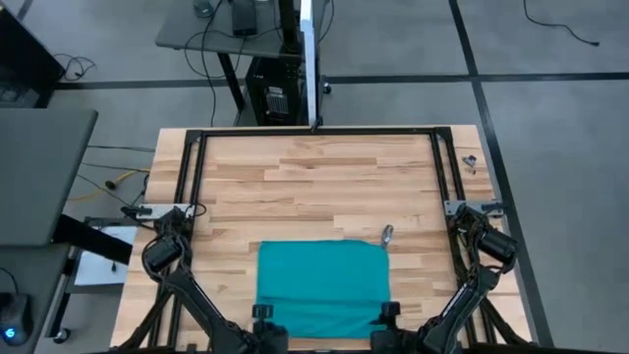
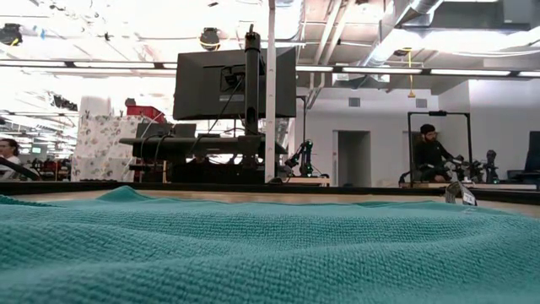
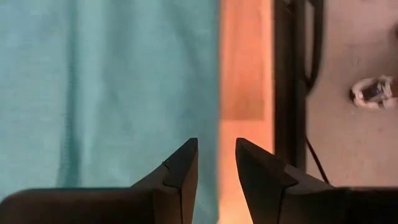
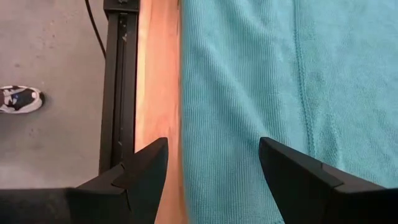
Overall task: Roll towel
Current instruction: Fold the towel
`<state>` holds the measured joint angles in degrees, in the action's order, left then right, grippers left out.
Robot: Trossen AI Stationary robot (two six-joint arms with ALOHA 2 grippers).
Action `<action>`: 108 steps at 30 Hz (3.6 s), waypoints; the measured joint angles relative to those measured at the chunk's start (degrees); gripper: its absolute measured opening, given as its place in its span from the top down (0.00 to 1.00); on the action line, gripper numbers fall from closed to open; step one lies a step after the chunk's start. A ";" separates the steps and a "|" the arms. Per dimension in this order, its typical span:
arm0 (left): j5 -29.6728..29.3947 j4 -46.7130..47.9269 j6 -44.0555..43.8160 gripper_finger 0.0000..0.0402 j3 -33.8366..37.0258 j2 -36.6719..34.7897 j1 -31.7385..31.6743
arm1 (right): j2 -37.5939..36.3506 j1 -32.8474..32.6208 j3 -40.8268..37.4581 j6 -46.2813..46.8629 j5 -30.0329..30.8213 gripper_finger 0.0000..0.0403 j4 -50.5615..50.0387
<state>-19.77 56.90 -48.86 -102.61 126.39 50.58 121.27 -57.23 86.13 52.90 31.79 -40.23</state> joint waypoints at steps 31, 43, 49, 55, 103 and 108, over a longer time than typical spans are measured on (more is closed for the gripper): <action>-0.36 -7.85 0.84 0.53 8.94 -0.80 -0.06 | -0.04 0.15 -2.84 0.63 -1.95 0.39 2.66; -0.28 -8.01 0.49 0.54 8.98 -0.81 -0.08 | -0.04 0.12 -3.93 -6.70 -2.10 0.39 2.92; -1.21 -8.10 0.41 0.54 9.03 -0.81 -0.06 | 0.40 0.01 -3.85 -2.33 -5.52 0.41 3.15; -1.75 -8.64 1.05 0.54 9.05 -0.79 -0.08 | 2.18 -0.62 -3.65 -1.36 -7.50 0.48 4.68; 23.03 -34.08 -3.72 1.00 34.73 -21.35 -8.99 | -14.70 3.72 -23.03 17.58 -25.90 1.00 29.40; 24.29 -33.46 -0.31 1.00 34.67 -21.38 -10.91 | -21.61 4.98 -31.25 19.19 -27.45 1.00 35.50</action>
<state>4.52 23.44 -49.17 -67.94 105.01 39.67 99.67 -52.26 54.88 72.10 4.34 -4.73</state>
